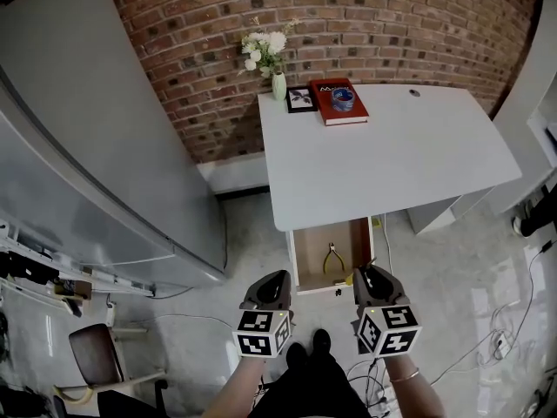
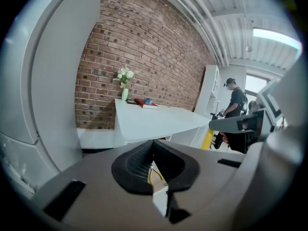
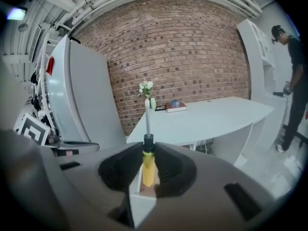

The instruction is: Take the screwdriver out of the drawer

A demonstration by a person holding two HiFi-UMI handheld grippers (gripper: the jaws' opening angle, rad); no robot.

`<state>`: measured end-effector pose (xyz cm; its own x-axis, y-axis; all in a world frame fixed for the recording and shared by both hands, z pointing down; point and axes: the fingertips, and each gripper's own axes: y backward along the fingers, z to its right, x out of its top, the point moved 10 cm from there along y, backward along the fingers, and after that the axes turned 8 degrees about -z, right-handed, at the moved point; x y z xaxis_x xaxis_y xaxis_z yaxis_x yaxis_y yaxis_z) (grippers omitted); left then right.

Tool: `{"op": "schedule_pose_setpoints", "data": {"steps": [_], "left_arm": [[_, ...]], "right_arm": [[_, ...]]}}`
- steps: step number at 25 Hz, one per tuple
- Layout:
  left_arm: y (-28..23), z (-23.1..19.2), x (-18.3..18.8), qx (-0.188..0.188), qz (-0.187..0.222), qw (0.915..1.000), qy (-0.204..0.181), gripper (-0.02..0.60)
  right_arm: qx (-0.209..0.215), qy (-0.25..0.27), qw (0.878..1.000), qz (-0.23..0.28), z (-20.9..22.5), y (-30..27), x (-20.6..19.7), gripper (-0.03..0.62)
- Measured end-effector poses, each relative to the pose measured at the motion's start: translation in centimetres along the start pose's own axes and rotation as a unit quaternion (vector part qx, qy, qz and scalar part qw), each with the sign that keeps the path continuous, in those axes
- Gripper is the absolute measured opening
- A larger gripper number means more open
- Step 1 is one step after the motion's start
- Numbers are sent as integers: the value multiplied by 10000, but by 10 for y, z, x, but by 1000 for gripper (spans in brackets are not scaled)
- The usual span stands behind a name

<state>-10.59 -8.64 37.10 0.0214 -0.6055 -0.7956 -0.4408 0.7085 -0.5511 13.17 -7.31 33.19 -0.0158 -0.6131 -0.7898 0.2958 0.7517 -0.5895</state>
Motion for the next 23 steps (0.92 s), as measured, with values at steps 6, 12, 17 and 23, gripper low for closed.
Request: {"op": "schedule_pose_setpoints", "data": {"steps": [6, 12, 17, 23], "left_arm": [[7, 6, 1, -23, 13, 10000, -41, -8], [13, 8, 1, 2, 24, 10000, -81, -8], [17, 12, 1, 10, 57, 10000, -65, -8], [19, 13, 1, 8, 85, 9999, -84, -8]], "right_arm": [[-40, -56, 10000, -49, 0, 10, -5, 78], [-62, -107, 9999, -44, -2, 14, -9, 78], [-109, -164, 9998, -19, 1, 20, -8, 78], [-139, -246, 9996, 33, 4, 21, -9, 78]]}}
